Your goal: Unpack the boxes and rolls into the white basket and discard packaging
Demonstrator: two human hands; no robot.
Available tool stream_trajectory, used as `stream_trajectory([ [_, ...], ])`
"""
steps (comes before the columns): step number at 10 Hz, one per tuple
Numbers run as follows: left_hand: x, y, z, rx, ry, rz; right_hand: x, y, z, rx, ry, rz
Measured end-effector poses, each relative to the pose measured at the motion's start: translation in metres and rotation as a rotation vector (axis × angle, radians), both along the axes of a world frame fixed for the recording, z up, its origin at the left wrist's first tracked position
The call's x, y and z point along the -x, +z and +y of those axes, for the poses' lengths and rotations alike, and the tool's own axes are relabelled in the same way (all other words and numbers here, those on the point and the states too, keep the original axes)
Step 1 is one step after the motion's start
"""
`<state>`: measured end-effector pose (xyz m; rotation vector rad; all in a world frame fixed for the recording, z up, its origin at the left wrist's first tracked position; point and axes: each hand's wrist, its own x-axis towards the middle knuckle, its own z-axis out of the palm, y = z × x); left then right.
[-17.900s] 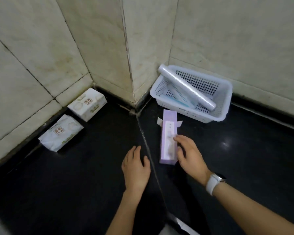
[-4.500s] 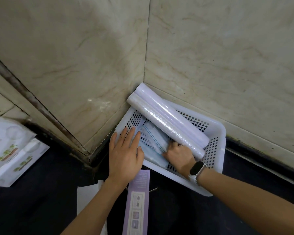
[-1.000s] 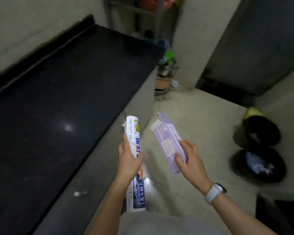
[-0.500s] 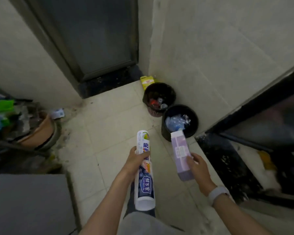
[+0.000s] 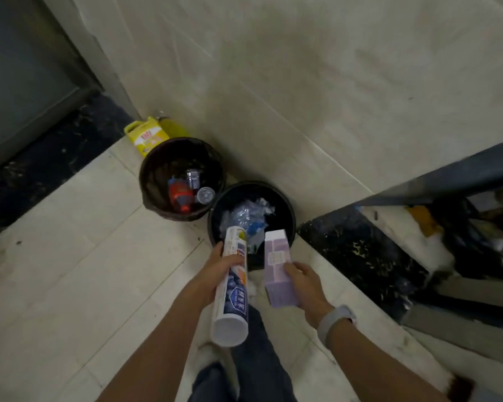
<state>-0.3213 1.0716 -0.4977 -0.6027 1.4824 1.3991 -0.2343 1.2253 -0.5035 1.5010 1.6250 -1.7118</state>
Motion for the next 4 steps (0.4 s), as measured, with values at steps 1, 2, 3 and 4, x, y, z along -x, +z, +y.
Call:
stream_trajectory([
  [1, 0.034, -0.076, 0.032, 0.072, -0.037, 0.029, 0.033, -0.067, 0.023, 0.013, -0.017, -0.047],
  [2, 0.058, -0.142, 0.052, 0.103, -0.045, 0.068, 0.057, -0.131, 0.035, 0.015, 0.024, -0.094],
  [3, 0.069, -0.190, 0.058, 0.214, -0.201, 0.184, 0.076, -0.178, 0.037, -0.087, 0.166, -0.115],
  [4, 0.063, -0.215, 0.058, 0.288, -0.412, 0.310, 0.078, -0.207, 0.033, -0.140, 0.292, -0.060],
])
